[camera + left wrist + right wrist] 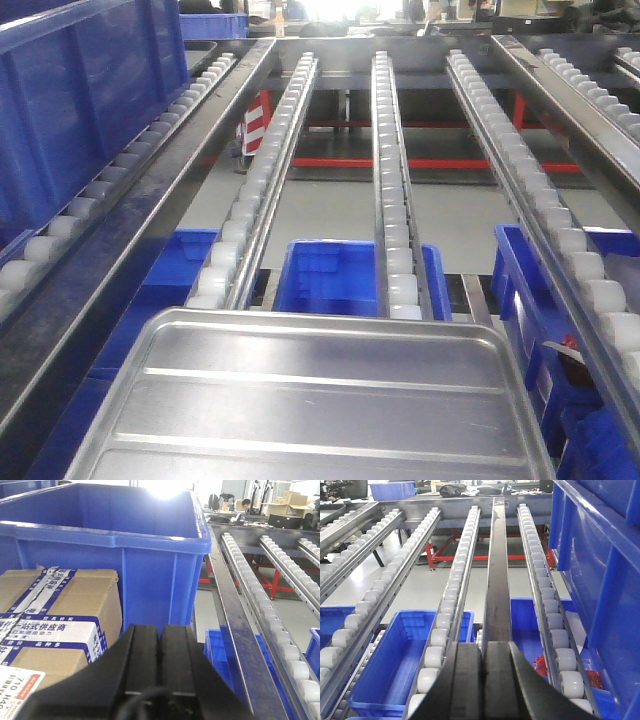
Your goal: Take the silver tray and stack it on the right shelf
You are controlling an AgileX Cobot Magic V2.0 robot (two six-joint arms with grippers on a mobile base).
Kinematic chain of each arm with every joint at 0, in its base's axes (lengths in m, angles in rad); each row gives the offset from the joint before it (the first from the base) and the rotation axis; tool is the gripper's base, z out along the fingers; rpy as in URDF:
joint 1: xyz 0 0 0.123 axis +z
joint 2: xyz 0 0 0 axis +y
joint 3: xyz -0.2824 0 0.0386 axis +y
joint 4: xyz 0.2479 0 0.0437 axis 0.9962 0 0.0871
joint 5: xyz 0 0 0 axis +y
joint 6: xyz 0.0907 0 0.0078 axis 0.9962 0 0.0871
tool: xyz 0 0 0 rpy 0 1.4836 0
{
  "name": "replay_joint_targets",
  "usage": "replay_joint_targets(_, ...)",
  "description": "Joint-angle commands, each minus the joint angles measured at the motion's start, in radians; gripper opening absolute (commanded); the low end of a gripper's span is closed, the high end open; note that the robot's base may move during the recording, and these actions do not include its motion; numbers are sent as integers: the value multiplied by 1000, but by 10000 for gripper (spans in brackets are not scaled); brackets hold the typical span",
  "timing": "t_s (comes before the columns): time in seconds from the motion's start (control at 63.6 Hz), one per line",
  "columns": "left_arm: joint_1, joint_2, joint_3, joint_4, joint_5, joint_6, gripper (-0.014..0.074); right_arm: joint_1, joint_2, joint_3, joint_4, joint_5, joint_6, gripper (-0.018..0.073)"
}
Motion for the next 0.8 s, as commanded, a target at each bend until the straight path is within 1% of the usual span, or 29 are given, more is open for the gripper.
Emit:
replay_joint_targets(0.0,-5,-15,17,-5,-83,-1,-92,0,-21,-19,0,-91,-10,57)
replay_joint_targets(0.707,-5,-15,17,-5,-85,-8,-92,-1,-21,-19,0,-103,-10,57)
replay_joint_targets(0.77,-5,-15,17,-16,-92,-8,-92,-1,-21,-19,0,-104,-10,57)
replay_joint_targets(0.786,-5,-15,17,-34,-107,-8,-92,-2,-21,-19,0,-105,-10,57)
